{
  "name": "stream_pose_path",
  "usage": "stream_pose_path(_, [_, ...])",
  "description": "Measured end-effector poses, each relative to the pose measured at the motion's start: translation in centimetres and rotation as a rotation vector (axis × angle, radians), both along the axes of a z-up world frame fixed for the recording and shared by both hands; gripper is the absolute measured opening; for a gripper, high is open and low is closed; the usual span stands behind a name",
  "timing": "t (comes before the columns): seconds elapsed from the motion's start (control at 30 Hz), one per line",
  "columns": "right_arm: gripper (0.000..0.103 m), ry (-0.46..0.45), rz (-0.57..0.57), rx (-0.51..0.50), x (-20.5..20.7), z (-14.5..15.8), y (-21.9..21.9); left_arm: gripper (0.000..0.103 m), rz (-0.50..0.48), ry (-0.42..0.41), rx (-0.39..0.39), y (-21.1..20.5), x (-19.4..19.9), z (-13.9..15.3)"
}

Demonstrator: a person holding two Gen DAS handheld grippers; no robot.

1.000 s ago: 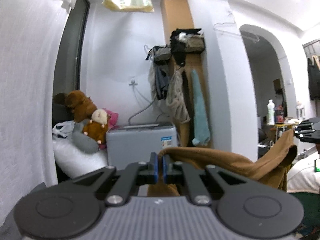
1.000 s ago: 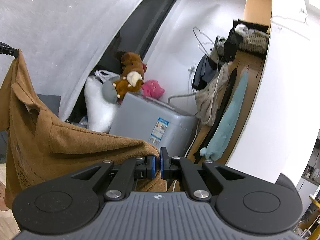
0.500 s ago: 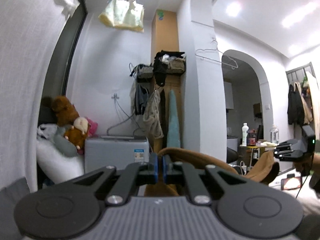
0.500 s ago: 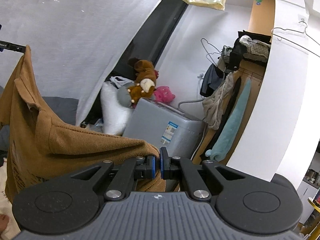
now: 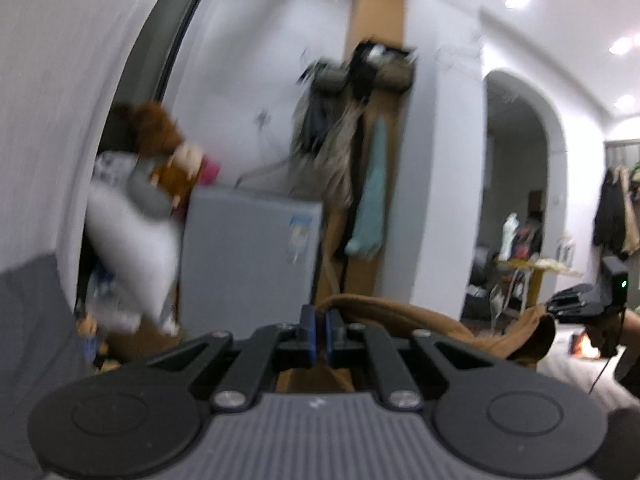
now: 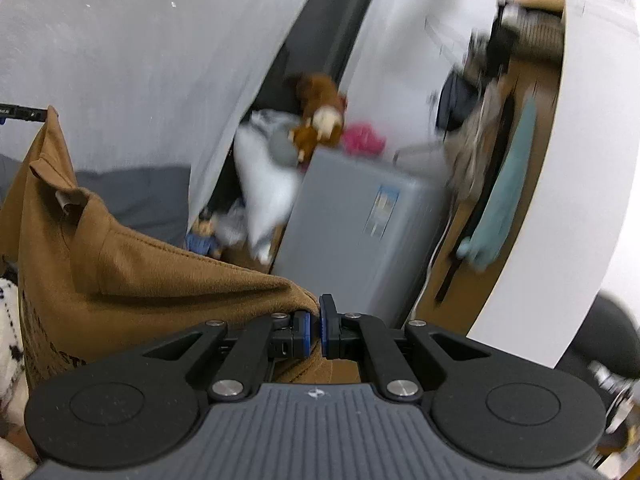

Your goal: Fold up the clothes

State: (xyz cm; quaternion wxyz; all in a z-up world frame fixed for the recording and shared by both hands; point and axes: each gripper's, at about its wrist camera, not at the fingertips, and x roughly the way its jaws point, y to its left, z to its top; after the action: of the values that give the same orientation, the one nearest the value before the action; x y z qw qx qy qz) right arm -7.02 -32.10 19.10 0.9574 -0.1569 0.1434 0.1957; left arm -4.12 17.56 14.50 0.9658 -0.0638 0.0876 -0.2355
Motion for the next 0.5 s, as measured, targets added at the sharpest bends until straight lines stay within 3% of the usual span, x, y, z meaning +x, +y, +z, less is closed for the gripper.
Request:
stream_pose_path(0.17, [0.005,0.075,-0.022,-0.026,5.8,-4.9,1.8,0.005,0.057,0.076,-0.041,2.2,5.3,-3.9])
stream_pose_path(0.5, [0.005,0.154,-0.054,-0.092,14.3,-11.7,5.5,0.005,0.105,0.132,-0.039,3.7,11.8,-7.7])
